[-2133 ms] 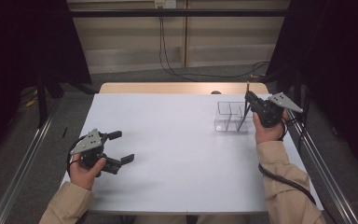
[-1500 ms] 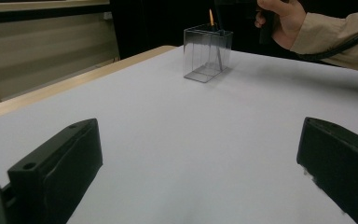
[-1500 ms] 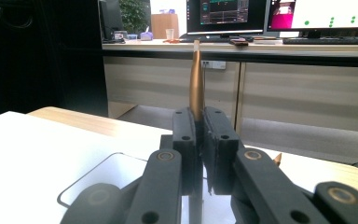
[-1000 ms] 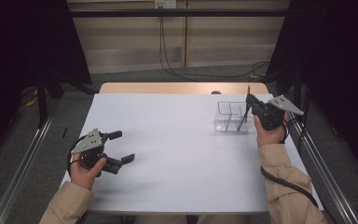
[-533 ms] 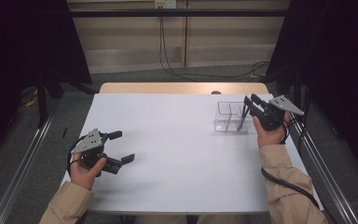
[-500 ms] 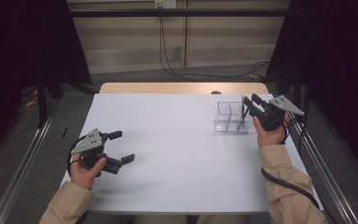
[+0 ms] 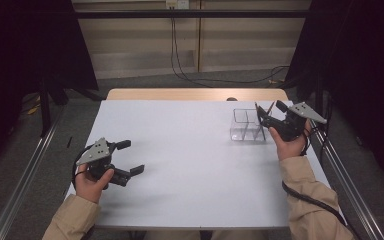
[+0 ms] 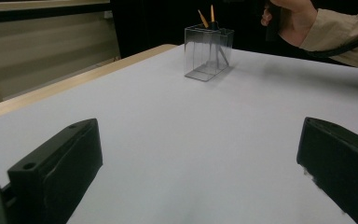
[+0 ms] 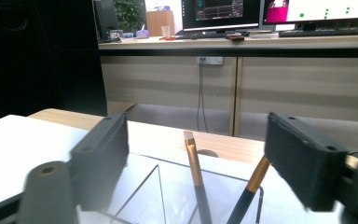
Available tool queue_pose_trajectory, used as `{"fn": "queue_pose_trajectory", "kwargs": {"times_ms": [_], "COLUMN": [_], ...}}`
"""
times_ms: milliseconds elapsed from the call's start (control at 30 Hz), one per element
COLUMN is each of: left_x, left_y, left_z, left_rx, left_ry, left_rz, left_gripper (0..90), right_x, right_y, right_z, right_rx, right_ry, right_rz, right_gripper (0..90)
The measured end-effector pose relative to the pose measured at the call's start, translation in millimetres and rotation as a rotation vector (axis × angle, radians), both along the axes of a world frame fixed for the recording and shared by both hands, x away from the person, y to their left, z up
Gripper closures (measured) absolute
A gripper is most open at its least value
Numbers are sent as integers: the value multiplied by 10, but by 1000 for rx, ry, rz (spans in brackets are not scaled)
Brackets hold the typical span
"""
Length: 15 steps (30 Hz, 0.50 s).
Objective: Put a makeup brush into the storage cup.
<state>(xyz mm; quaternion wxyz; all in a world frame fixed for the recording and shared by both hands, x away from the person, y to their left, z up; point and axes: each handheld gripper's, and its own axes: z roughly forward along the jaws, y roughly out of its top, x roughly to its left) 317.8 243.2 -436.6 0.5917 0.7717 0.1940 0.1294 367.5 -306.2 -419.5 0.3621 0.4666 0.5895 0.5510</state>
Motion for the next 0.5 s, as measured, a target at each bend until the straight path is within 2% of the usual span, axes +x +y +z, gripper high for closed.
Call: {"fn": "queue_pose_trajectory", "kwargs": {"times_ms": [500], "left_x": [-2], "left_y": [-3], "left_z": [5], "left_rx": [0], "left_ry": [-1], "left_rz": [-1], "left_gripper": [0], "right_x": [-36], "right_y": [29], "right_z": [-9], "right_rx": [-3], "right_ry": [22], "right_rz": [47], "right_gripper": [106]}}
